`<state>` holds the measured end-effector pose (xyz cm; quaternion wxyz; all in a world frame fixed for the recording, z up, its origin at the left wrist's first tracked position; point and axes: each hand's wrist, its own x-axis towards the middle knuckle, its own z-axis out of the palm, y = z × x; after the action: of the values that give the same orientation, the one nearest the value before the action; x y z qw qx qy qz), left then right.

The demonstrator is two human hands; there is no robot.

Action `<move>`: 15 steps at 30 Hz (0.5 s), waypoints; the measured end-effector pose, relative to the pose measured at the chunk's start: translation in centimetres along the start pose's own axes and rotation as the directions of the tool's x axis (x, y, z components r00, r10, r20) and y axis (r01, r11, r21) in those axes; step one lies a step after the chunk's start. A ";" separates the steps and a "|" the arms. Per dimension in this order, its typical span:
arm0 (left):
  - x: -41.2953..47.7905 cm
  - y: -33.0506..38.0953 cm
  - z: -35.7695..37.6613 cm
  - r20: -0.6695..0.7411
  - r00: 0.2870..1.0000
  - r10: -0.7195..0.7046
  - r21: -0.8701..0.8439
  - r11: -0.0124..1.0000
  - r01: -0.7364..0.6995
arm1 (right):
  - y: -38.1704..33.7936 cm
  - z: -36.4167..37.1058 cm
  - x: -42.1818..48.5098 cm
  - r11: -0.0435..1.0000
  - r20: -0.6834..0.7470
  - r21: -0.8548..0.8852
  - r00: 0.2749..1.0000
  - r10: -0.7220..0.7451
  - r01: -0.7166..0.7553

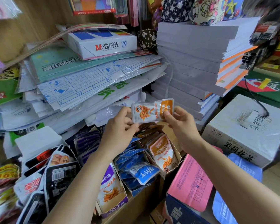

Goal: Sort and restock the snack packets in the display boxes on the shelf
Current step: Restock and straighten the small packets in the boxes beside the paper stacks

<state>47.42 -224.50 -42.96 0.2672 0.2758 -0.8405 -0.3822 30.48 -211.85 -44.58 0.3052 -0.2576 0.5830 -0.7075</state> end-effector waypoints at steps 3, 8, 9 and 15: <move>-0.1 -0.1 0.0 -0.010 1.000 0.010 -0.002 1.000 -0.010 | -0.9 -1.2 0.7 0.991 -0.017 -0.063 0.993 -0.121 0.119; -0.2 -0.1 0.3 -0.030 0.999 0.021 0.005 1.000 -0.021 | -1.6 -2.1 0.9 0.896 0.085 -0.326 0.953 -0.289 0.301; -0.2 -0.2 0.3 -0.020 0.999 0.024 0.027 0.999 -0.024 | -1.4 -2.0 1.0 0.827 0.118 -0.448 0.940 -0.320 0.338; -0.4 -0.2 0.1 -0.008 0.998 0.068 0.154 0.986 -0.066 | -0.3 0.0 1.0 0.528 0.310 -0.707 0.877 -0.367 0.471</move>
<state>47.68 -224.25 -43.24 0.2635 0.2697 -0.8745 -0.3051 29.74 -212.55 -44.27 0.0233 -0.5370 0.7264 -0.4283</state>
